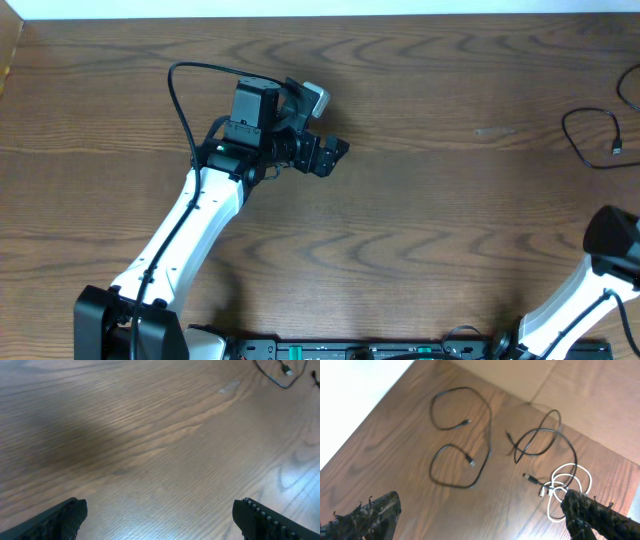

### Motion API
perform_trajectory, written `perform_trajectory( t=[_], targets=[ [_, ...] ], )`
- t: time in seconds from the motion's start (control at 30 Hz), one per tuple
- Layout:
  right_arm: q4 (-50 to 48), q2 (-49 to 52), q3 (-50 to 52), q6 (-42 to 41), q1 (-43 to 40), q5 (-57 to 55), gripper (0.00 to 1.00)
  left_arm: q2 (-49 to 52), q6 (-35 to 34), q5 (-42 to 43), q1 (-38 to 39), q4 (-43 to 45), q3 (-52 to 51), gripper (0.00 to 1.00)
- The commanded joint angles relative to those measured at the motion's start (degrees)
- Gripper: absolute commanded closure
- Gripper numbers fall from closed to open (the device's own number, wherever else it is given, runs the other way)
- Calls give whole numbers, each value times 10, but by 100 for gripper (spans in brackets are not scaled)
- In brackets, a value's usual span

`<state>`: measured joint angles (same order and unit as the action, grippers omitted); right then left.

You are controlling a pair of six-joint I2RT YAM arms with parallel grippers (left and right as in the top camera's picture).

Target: Untangle cables

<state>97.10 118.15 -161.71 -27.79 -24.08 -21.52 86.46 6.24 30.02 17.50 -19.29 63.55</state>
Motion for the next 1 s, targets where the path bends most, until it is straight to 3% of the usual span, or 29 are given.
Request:
perform_trajectory(
  t=[0.0, 0.27, 0.6, 0.97],
  targets=[
    [2, -36, 26, 71, 5, 82, 1, -11, -24, -36, -13, -2, 4, 2],
    [2, -54, 83, 138, 7, 176, 1, -64, -48, -97, -45, -36, 4, 2],
    [-20, -54, 194, 158, 54, 176, 1, -137, -44, -132, -60, -84, 4, 2],
    [-227, -53, 428, 254, 72, 177, 1, -138, -33, -132, -60, -98, 4, 2]
  ],
)
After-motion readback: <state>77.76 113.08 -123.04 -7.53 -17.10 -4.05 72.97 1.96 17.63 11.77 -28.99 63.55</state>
